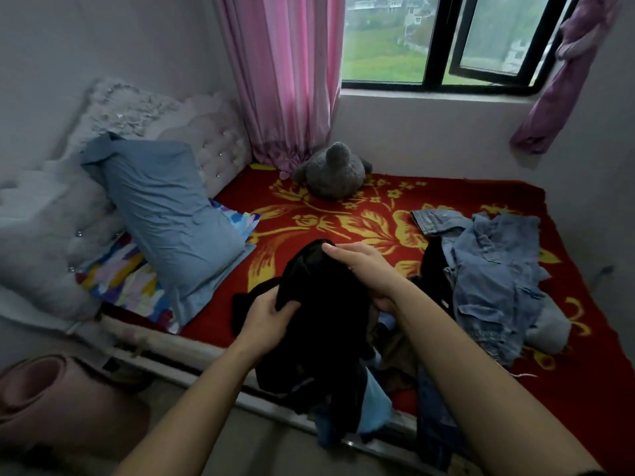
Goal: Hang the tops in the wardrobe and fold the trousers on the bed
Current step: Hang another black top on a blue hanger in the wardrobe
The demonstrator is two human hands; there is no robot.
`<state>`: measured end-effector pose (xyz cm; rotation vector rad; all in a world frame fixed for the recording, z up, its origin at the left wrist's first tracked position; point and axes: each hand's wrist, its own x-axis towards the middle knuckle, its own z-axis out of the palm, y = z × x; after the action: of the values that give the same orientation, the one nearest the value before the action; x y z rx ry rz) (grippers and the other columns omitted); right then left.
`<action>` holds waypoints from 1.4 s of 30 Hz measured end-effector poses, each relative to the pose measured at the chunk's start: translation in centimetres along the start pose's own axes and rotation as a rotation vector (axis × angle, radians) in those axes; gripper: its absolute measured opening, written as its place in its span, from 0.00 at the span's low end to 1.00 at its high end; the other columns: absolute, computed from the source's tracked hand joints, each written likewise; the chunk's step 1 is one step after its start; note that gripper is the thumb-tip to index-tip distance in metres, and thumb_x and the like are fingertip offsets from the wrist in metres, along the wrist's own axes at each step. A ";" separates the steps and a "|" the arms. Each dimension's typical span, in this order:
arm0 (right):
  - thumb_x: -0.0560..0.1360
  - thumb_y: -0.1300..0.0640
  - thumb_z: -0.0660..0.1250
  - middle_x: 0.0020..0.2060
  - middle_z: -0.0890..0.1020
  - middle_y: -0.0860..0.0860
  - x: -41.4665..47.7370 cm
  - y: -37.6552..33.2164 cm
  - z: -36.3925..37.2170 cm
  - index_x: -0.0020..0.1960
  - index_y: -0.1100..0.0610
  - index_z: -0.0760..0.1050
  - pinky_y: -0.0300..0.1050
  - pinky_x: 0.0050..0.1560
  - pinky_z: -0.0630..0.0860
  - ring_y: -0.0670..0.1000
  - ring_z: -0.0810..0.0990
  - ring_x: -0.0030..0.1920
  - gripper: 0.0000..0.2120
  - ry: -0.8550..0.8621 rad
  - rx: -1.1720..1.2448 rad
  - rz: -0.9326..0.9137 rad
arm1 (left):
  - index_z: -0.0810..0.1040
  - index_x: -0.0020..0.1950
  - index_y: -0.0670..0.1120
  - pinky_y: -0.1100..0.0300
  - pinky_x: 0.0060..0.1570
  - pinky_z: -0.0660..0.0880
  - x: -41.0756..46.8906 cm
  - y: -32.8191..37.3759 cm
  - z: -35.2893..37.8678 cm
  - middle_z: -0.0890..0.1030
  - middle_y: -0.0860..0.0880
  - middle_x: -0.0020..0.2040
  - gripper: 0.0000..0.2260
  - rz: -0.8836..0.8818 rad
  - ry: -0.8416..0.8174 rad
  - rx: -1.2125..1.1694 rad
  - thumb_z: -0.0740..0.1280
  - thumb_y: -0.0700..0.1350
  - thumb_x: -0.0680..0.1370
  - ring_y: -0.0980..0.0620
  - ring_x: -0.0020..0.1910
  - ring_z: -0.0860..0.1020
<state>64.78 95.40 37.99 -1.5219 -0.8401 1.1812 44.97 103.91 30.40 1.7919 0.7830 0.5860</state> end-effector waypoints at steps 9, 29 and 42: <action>0.64 0.40 0.80 0.72 0.66 0.44 -3.1 9.5 3.4 0.81 0.45 0.51 0.46 0.73 0.68 0.42 0.67 0.71 0.55 -0.436 -0.353 -0.048 | 0.83 0.51 0.53 0.56 0.48 0.79 -8.4 2.1 -1.7 0.86 0.50 0.49 0.12 -0.268 0.513 -0.347 0.60 0.49 0.84 0.53 0.50 0.83; 0.80 0.47 0.65 0.26 0.67 0.42 -19.6 -4.0 37.9 0.31 0.58 0.71 0.46 0.33 0.66 0.39 0.67 0.29 0.22 -0.319 -0.511 -0.882 | 0.82 0.51 0.56 0.61 0.34 0.70 -50.4 3.8 -27.4 0.83 0.54 0.39 0.09 -0.285 0.936 0.153 0.63 0.45 0.82 0.53 0.34 0.79; 0.75 0.35 0.64 0.23 0.72 0.46 -24.9 -3.3 50.3 0.28 0.52 0.66 0.43 0.32 0.69 0.42 0.73 0.28 0.26 -0.265 -0.648 -1.030 | 0.84 0.40 0.53 0.69 0.36 0.74 -64.2 7.2 -33.8 0.84 0.57 0.36 0.05 -0.153 1.278 0.304 0.72 0.50 0.75 0.62 0.36 0.79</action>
<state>9.76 87.78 46.33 -1.0939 -2.0050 0.3265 -20.03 75.39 46.84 1.4401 1.9056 1.6089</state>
